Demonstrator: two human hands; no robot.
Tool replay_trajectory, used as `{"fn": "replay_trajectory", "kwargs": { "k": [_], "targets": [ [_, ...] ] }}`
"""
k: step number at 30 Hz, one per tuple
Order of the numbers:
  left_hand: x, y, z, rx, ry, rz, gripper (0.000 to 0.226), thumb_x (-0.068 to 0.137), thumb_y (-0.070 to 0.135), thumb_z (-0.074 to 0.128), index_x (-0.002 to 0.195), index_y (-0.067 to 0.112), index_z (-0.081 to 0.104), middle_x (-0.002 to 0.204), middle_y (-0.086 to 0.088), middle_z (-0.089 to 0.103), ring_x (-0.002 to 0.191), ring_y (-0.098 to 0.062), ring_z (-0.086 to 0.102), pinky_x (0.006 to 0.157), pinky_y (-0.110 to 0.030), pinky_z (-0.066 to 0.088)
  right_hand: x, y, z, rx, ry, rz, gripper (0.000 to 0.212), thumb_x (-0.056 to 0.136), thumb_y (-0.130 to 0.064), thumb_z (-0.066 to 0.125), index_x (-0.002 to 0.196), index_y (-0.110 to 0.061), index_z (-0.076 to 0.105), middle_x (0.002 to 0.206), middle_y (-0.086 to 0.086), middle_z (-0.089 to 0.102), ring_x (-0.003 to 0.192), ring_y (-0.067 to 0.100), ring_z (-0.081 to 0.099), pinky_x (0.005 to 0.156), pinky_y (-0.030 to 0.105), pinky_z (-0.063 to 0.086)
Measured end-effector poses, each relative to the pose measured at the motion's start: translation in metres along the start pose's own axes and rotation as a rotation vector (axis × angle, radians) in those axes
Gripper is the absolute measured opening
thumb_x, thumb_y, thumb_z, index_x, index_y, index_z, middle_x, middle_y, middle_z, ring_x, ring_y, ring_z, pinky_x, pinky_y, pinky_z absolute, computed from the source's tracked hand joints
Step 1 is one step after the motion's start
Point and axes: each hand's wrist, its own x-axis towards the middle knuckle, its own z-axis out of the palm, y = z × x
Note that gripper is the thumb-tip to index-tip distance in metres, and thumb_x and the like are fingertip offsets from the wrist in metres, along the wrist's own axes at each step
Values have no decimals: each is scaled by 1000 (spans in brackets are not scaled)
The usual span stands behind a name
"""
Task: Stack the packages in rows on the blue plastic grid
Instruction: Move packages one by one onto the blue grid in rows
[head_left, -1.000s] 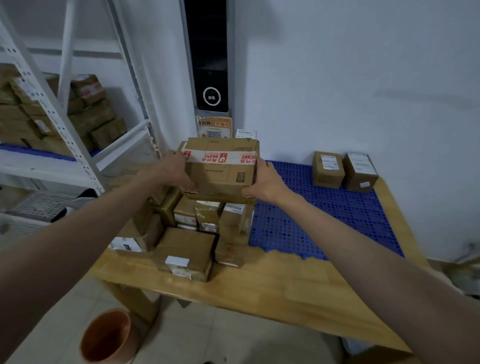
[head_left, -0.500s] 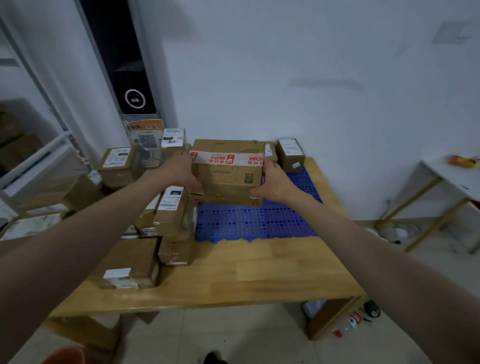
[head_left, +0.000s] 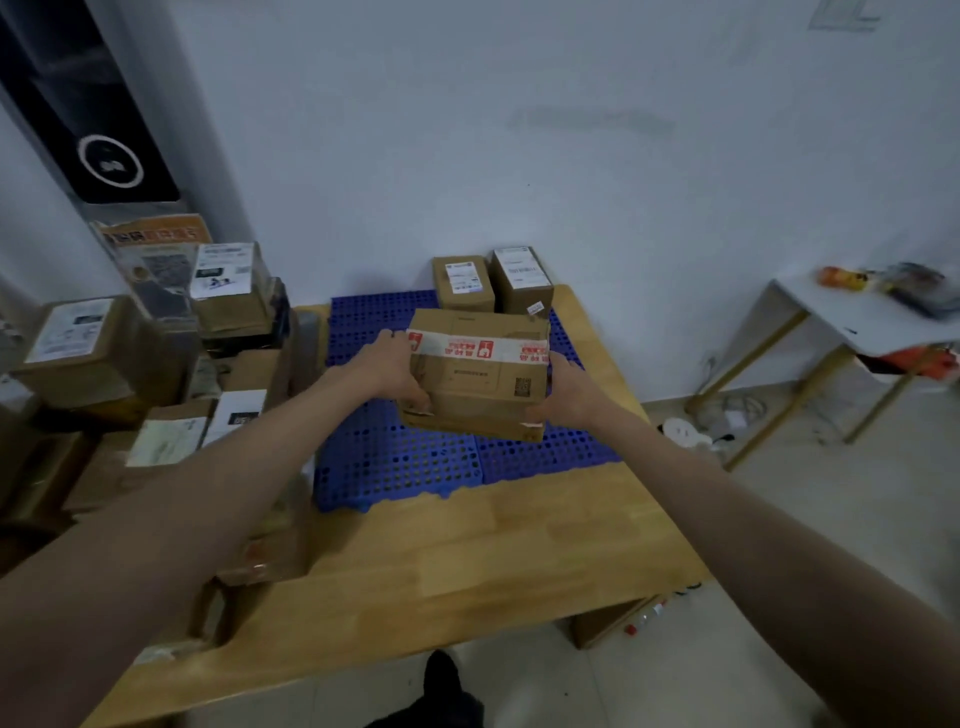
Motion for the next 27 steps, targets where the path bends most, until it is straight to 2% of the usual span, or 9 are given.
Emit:
{"fn": "replay_trajectory", "kwargs": {
  "k": [7,11,14,16,20,23,25,27],
  "targets": [
    [74,-21,43,-80,-172,-61,93,74,42,81,143,9,28,143,-13,31,121,-31,44,96,-41,47,74,34,30,-1,-176,76,80,81,-25,79,148,-19,35,145,6,48,130,28,48,106,44,43],
    [103,-43,73,-125,-224,-121,102,77,40,79,151,9,16,154,-12,18,126,-31,43,95,-38,48,110,52,55,-7,-220,187,88,76,-11,79,148,-16,30,138,8,51,124,30,52,99,44,48],
    [115,-52,91,-122,-244,-171,107,78,39,78,153,9,8,159,-12,7,131,-32,40,98,-38,47,126,64,75,22,-229,231,90,76,-9,79,149,-17,28,138,8,51,122,29,53,94,42,49],
    [122,-56,103,-117,-259,-197,107,77,41,78,152,9,10,158,-12,10,127,-32,44,95,-39,48,135,72,87,34,-246,256,92,76,-8,79,150,-17,25,138,9,51,120,29,54,89,40,49],
    [138,-60,116,-121,-267,-259,104,74,40,82,149,12,16,155,-11,13,121,-33,48,91,-42,49,152,86,102,105,-310,339,97,78,-1,76,154,-18,17,141,10,46,121,32,53,91,47,52],
    [157,-65,113,-199,-232,-270,96,73,25,84,147,16,22,147,-9,23,120,-33,47,94,-46,49,164,94,108,164,-332,381,95,81,-4,75,154,-18,16,140,10,47,118,32,55,88,45,54],
    [173,-71,106,-271,-126,-314,94,79,17,79,150,17,19,152,-9,19,127,-35,42,96,-48,48,174,99,109,183,-356,398,82,85,-10,73,150,-16,24,138,9,50,116,29,57,92,46,53],
    [187,-77,98,-368,17,-437,90,87,21,73,153,15,12,157,-11,13,135,-36,35,100,-47,45,188,100,108,170,-367,429,64,90,-14,69,142,-15,33,134,7,50,106,25,60,88,45,55]
  ]
}}
